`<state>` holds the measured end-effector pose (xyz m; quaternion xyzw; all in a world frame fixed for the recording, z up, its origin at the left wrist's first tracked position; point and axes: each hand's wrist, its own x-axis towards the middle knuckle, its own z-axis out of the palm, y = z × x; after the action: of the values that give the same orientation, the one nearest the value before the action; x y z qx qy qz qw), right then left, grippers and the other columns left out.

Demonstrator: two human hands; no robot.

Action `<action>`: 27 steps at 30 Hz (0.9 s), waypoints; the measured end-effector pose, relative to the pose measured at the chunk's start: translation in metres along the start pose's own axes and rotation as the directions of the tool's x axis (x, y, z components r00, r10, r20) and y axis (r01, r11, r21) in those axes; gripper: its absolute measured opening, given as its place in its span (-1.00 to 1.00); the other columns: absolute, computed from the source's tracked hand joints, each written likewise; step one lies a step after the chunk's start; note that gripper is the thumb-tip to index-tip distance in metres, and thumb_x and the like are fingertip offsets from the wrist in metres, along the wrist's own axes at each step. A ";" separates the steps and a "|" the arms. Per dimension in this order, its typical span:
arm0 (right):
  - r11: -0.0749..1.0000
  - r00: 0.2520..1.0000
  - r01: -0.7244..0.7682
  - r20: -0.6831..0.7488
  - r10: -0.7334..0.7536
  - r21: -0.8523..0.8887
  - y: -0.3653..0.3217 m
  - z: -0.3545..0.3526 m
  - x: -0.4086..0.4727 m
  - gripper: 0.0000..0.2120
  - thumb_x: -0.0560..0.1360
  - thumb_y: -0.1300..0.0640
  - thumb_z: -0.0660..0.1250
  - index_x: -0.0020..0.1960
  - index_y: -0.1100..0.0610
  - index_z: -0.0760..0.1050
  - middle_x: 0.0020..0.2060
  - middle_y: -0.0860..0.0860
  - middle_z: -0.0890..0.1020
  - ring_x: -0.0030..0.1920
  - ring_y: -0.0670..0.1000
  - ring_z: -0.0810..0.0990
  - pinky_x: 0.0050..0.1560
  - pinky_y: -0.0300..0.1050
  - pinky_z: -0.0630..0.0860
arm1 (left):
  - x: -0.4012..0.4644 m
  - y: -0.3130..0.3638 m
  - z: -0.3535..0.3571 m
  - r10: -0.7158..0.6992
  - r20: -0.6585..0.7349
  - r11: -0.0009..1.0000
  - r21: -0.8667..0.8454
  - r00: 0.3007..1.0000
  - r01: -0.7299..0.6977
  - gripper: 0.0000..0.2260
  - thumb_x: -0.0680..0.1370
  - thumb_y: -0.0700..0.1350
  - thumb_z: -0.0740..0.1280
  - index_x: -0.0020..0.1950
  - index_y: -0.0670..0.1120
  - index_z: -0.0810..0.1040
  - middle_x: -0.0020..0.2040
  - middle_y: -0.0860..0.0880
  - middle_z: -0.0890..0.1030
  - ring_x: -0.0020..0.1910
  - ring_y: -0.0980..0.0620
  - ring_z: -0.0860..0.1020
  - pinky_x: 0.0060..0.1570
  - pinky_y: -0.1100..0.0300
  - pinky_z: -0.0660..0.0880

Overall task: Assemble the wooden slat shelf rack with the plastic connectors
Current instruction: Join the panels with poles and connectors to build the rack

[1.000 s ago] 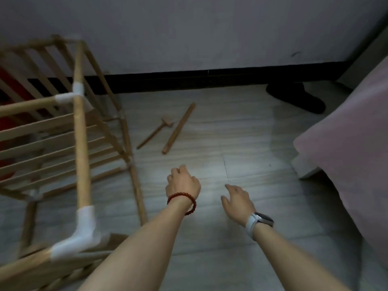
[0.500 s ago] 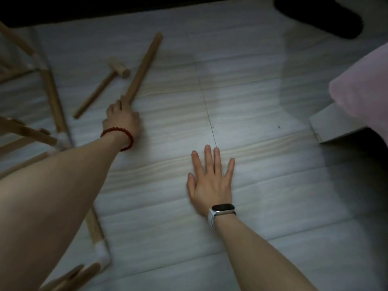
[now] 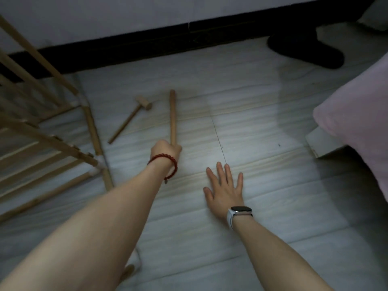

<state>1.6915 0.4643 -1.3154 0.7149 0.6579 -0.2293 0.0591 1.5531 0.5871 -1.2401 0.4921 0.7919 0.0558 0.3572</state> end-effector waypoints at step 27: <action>0.734 0.600 0.648 -0.457 -0.657 -0.203 -0.257 -0.269 -0.286 -0.86 0.58 0.10 0.14 0.07 0.12 0.41 -0.10 0.02 0.52 -0.13 0.12 0.53 -0.16 -0.03 0.41 | -0.367 -0.185 -0.374 0.598 -0.404 0.766 0.033 0.693 -0.642 -0.51 0.49 0.03 0.36 0.38 0.00 0.32 0.13 0.08 0.48 0.12 0.14 0.47 0.11 0.29 0.41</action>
<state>1.5017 0.3395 -0.9047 0.4582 0.8663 -0.0363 -0.1955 1.2797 0.2904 -0.8577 0.6881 0.6294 0.3139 0.1784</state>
